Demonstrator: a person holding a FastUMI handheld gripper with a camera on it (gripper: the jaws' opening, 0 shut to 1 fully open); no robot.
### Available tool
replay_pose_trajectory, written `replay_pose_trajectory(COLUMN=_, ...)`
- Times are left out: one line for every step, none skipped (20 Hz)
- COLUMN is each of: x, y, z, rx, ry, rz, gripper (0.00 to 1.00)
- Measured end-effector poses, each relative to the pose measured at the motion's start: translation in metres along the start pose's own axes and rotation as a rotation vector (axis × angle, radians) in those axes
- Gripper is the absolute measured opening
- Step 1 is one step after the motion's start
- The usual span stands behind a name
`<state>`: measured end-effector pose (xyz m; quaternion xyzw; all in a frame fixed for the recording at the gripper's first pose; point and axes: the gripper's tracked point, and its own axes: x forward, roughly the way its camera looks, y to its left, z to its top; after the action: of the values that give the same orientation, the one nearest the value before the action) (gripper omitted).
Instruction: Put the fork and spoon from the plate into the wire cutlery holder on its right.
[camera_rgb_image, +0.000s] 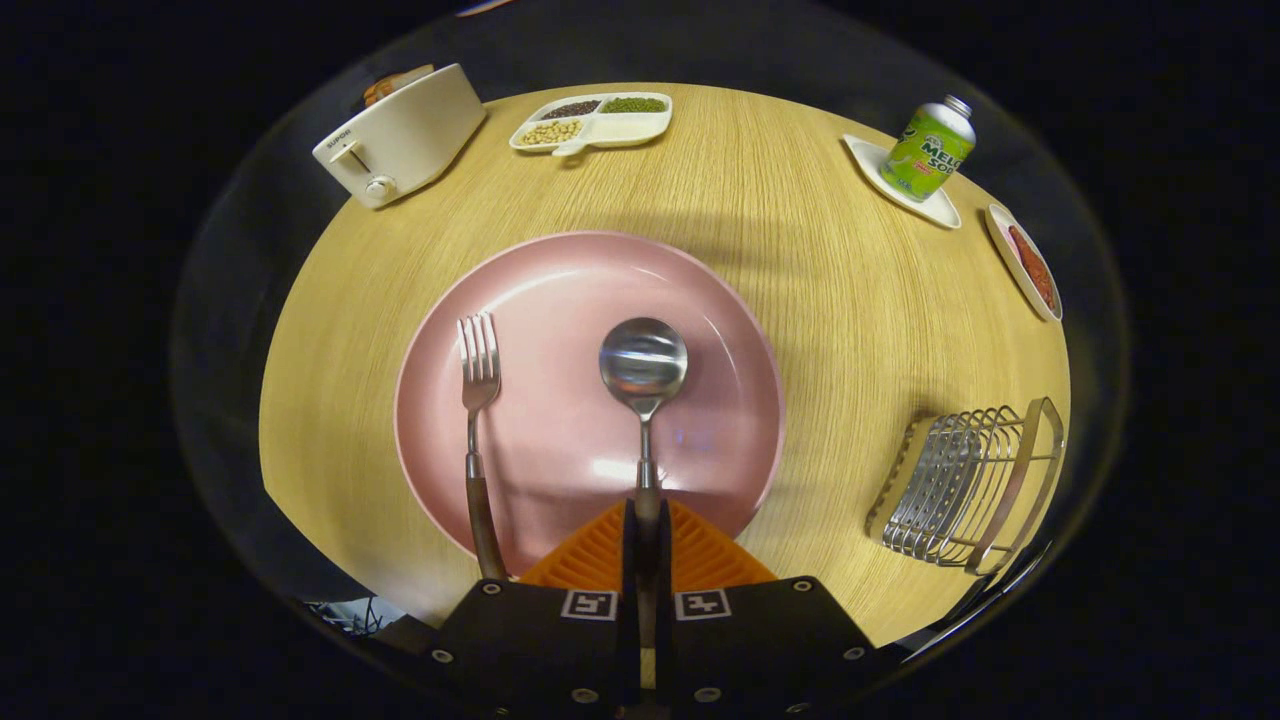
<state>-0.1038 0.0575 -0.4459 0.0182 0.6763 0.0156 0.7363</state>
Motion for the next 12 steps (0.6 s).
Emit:
replay_pose_trajectory(x=-0.002, y=0.0, z=0.001, rx=0.001, ry=-0.008, rz=0.004, gripper=0.05)
replay_pose_trajectory(x=-0.005, y=0.001, z=0.002, rx=0.003, ry=-0.018, rz=0.016, gripper=0.05)
replay_pose_trajectory(x=-0.009, y=0.002, z=0.003, rx=0.007, ry=-0.027, rz=0.025, gripper=0.05)
replay_pose_trajectory(x=-0.014, y=0.001, z=0.002, rx=0.013, ry=-0.035, rz=0.033, gripper=0.05)
replay_pose_trajectory(x=-0.019, y=0.0, z=0.002, rx=0.021, ry=-0.044, rz=0.038, gripper=0.05)
replay_pose_trajectory(x=-0.025, y=-0.001, z=0.001, rx=0.028, ry=-0.048, rz=0.043, gripper=0.05)
replay_pose_trajectory(x=-0.031, y=-0.004, z=0.0, rx=0.039, ry=-0.056, rz=0.047, gripper=0.05)
replay_pose_trajectory(x=-0.037, y=-0.007, z=-0.002, rx=0.047, ry=-0.062, rz=0.049, gripper=0.05)
replay_pose_trajectory(x=-0.043, y=-0.011, z=-0.001, rx=0.059, ry=-0.074, rz=0.05, gripper=0.05)
replay_pose_trajectory(x=-0.05, y=-0.015, z=-0.002, rx=0.067, ry=-0.086, rz=0.047, gripper=0.05)
replay_pose_trajectory(x=-0.058, y=-0.02, z=-0.003, rx=0.078, ry=-0.094, rz=0.043, gripper=0.05)
replay_pose_trajectory(x=-0.066, y=-0.023, z=-0.003, rx=0.092, ry=-0.109, rz=0.047, gripper=0.05)
